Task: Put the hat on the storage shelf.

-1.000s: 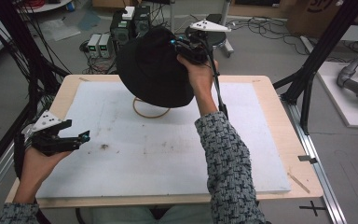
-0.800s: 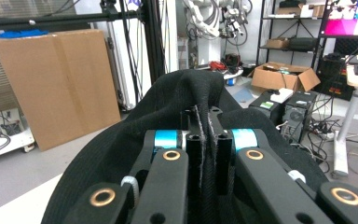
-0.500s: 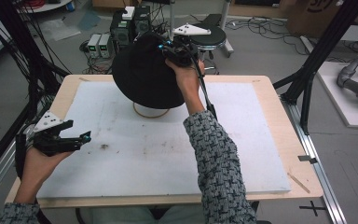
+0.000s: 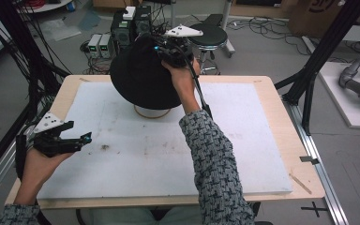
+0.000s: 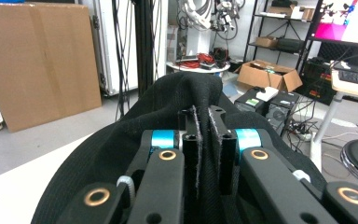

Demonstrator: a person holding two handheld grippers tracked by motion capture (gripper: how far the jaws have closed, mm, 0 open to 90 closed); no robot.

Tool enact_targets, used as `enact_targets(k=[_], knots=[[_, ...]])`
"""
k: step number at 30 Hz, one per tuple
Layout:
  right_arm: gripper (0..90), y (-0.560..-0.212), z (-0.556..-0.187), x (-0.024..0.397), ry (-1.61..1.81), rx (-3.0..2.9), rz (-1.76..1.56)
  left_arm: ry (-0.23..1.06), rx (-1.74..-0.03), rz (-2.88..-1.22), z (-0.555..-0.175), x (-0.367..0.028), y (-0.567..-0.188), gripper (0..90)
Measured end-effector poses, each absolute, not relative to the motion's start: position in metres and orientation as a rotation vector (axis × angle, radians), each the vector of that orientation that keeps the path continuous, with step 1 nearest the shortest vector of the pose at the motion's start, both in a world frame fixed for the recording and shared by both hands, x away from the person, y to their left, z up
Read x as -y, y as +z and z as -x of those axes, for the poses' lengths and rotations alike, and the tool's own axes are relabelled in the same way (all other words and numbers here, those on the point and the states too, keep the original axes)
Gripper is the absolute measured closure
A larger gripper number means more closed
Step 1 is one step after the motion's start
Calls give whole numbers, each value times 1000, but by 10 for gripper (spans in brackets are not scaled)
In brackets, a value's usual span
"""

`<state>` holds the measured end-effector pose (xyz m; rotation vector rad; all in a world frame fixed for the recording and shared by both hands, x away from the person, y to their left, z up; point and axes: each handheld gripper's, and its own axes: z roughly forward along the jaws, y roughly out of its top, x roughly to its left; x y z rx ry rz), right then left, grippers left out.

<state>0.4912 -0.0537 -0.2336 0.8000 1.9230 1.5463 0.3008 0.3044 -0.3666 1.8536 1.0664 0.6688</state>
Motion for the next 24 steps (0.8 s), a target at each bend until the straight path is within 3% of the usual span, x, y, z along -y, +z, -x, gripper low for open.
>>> enact_targets(k=[24], knots=[[722, -237, -491, 62, 1530, -1891, -808, 665, -1056, -1861, -303, -303, -366, 200]])
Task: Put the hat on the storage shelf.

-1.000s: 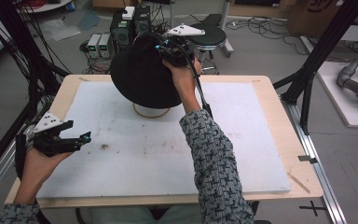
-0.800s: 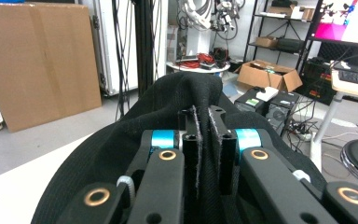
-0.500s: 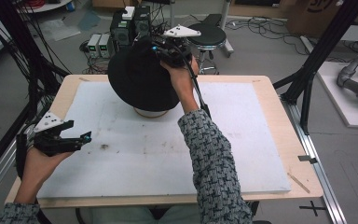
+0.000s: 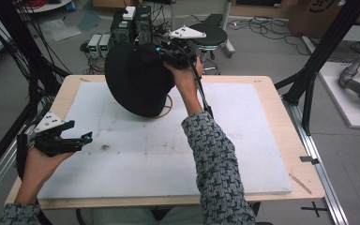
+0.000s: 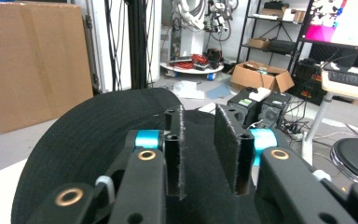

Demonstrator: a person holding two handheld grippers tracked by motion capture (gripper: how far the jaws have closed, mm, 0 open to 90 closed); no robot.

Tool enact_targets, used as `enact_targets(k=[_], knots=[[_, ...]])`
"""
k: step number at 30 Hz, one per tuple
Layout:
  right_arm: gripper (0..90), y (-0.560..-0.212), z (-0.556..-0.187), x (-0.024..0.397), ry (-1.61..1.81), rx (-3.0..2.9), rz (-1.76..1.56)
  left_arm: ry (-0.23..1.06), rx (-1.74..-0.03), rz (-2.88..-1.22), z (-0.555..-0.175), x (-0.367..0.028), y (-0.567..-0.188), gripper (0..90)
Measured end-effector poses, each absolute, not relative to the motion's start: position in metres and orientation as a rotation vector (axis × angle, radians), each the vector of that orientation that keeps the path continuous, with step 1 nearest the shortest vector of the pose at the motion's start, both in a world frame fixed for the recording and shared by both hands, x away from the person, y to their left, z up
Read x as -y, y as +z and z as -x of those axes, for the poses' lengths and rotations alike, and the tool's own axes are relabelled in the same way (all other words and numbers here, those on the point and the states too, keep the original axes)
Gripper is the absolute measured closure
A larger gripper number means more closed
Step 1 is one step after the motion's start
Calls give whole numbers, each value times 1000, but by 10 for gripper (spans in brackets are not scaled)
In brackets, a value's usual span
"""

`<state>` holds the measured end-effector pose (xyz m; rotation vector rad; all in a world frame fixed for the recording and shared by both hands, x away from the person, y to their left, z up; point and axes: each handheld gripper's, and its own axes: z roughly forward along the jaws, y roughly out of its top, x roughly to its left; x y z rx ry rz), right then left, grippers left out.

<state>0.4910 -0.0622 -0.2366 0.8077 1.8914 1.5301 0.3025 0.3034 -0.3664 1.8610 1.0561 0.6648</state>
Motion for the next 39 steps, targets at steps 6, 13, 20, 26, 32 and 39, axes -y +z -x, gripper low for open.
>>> enact_targets(k=[6, 13, 20, 26, 32, 39], knots=[[695, -236, -489, 76, 1525, -1888, -829, 663, -1053, -1860, -304, -302, -366, 200], [665, -230, -482, 93, 1491, -1901, -833, 659, -1051, -1859, -307, -301, -366, 200], [635, -229, -471, 112, 1442, -1905, -842, 651, -1040, -1866, -310, -299, -366, 200], [604, -238, -458, 138, 1424, -1909, -874, 645, -1042, -1866, -313, -296, -367, 200], [560, -249, -437, 165, 1403, -1935, -885, 638, -1037, -1872, -316, -293, -368, 200], [458, -267, -406, 188, 1389, -1958, -890, 637, -1036, -1877, -317, -292, -368, 200]])
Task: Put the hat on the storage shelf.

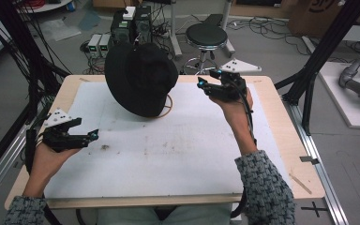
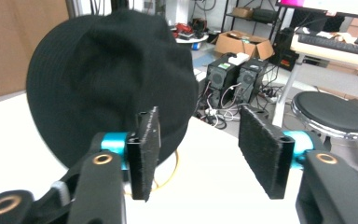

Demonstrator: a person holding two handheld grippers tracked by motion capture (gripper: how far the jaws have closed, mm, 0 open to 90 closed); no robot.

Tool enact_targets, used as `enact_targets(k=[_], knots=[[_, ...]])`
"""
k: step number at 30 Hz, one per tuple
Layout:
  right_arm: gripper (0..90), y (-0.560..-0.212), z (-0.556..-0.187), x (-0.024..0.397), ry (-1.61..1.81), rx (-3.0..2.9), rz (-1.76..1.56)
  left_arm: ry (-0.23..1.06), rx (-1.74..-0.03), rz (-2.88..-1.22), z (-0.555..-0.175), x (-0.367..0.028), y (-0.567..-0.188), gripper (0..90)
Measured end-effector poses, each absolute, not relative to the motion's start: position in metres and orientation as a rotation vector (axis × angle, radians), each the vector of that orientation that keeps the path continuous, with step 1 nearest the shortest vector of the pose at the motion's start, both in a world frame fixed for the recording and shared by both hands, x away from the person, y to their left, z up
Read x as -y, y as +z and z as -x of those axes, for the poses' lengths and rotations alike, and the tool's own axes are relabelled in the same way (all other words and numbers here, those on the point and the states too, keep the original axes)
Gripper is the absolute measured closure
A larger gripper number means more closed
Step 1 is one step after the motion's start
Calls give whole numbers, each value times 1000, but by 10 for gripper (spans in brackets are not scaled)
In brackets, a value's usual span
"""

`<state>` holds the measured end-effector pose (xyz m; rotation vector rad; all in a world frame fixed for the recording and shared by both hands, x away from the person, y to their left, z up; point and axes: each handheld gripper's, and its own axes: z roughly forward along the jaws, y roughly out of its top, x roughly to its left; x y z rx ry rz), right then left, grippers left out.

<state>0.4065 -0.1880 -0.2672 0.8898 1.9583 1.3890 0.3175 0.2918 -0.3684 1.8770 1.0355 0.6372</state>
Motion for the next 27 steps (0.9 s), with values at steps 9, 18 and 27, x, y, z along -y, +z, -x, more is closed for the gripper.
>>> enact_targets(k=[9, 18, 27], knots=[[355, -296, -376, 213, 1384, -1959, -903, 635, -1033, -1878, -319, -291, -368, 200], [251, -323, -355, 233, 1442, -1949, -968, 635, -1038, -1877, -319, -291, -369, 200], [166, -352, -335, 245, 1494, -1984, -1055, 634, -1046, -1872, -320, -292, -369, 200]])
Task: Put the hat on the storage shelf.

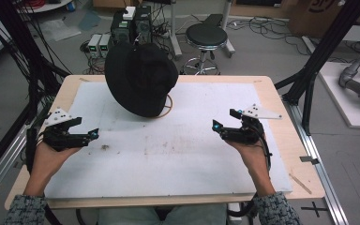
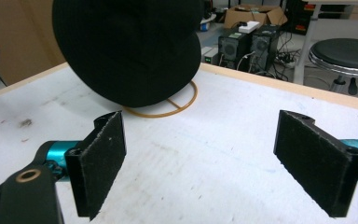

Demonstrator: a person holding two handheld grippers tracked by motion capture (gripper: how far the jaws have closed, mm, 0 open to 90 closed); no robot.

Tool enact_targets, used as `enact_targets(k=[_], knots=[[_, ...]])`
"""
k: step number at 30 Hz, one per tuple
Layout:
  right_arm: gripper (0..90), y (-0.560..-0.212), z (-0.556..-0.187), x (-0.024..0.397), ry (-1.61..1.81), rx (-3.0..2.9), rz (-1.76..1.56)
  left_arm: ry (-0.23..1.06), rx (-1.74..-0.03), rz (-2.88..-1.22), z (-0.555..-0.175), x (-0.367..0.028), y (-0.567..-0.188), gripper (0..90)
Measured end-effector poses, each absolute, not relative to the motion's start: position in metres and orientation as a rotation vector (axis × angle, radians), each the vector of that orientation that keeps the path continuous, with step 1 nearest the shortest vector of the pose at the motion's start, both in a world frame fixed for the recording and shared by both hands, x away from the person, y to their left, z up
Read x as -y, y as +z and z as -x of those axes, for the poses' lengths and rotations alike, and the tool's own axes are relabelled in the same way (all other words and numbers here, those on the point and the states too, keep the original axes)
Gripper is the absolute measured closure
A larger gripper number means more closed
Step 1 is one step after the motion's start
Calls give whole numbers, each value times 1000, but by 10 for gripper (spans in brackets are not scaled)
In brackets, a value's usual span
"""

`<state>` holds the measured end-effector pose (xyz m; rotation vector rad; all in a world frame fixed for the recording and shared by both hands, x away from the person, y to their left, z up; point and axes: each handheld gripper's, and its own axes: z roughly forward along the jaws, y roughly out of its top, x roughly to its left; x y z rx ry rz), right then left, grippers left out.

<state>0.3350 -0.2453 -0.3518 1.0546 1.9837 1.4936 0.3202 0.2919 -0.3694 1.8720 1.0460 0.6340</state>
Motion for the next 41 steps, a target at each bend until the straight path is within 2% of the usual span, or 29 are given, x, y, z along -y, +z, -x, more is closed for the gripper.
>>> enact_targets(k=[2, 10, 41], knots=[[135, -357, -331, 247, 1507, -1993, -1064, 633, -1043, -1881, -320, -293, -370, 200], [119, -377, -319, 256, 1530, -2006, -1129, 646, -1059, -1872, -315, -293, -374, 196], [119, -377, -317, 258, 1548, -1996, -1140, 659, -1054, -1862, -313, -294, -371, 187]])
